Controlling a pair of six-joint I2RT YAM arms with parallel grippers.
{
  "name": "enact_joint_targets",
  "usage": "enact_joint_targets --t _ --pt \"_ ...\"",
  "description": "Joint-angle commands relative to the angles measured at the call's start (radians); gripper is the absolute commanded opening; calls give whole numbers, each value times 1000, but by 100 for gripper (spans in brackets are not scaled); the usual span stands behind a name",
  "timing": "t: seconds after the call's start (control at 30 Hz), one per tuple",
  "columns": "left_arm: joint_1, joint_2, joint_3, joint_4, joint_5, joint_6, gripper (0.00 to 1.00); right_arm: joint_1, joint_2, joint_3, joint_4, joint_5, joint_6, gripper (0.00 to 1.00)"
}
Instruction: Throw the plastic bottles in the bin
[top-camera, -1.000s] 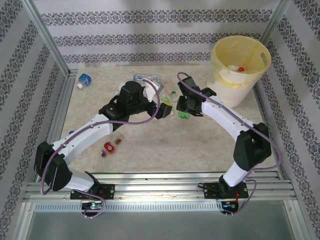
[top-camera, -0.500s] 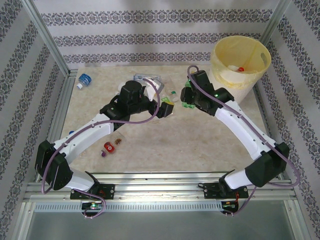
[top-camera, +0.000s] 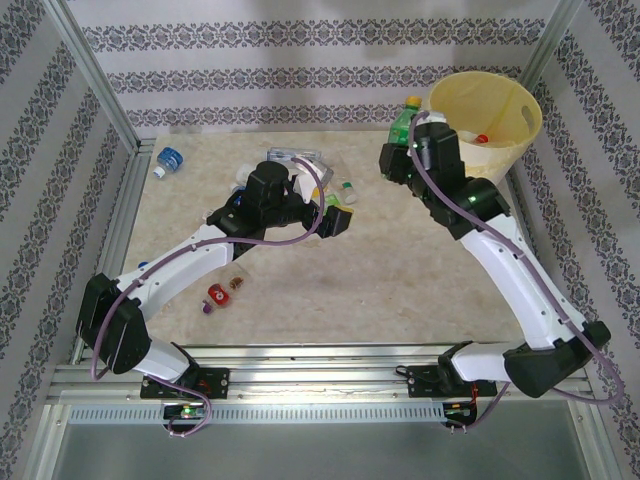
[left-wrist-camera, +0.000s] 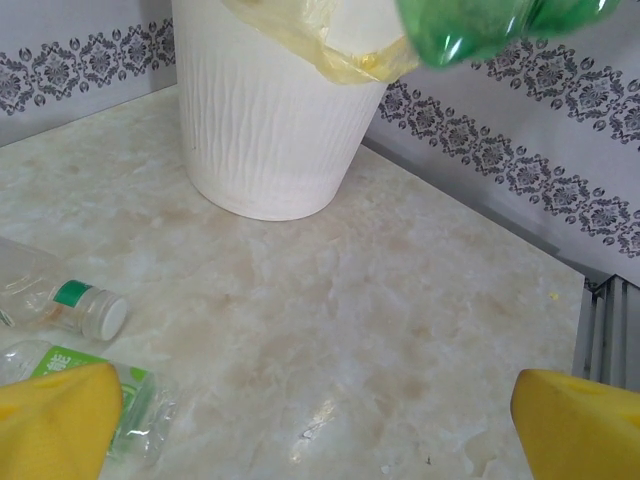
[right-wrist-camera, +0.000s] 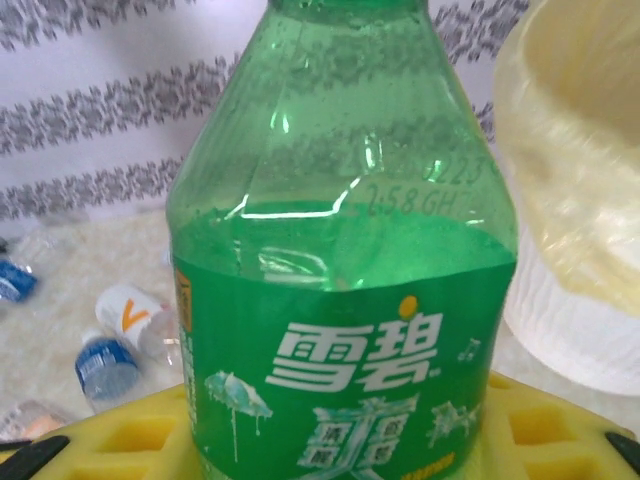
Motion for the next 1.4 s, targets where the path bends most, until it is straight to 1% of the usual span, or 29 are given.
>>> enact_joint_targets --t 0.0,0.23,0.4,0.57,0.7,0.97,1.37 --pt "11 8 15 43 27 -13 100 -23 -41 44 64 51 -64 25" --pt "11 9 14 41 27 -16 100 -63 -64 106 113 61 -150 24" --pt "10 5 14 33 26 -21 100 -72 -101 99 238 69 -248 21" --pt "11 2 15 27 24 -21 100 -80 -119 116 326 89 -334 20" --pt "10 2 22 22 26 -21 100 -86 -128 134 389 77 -400 20" --pt "10 1 20 23 23 -23 100 -93 -127 189 447 40 -486 19" --pt "8 6 22 29 21 -30 100 -93 -146 214 572 -37 -629 19"
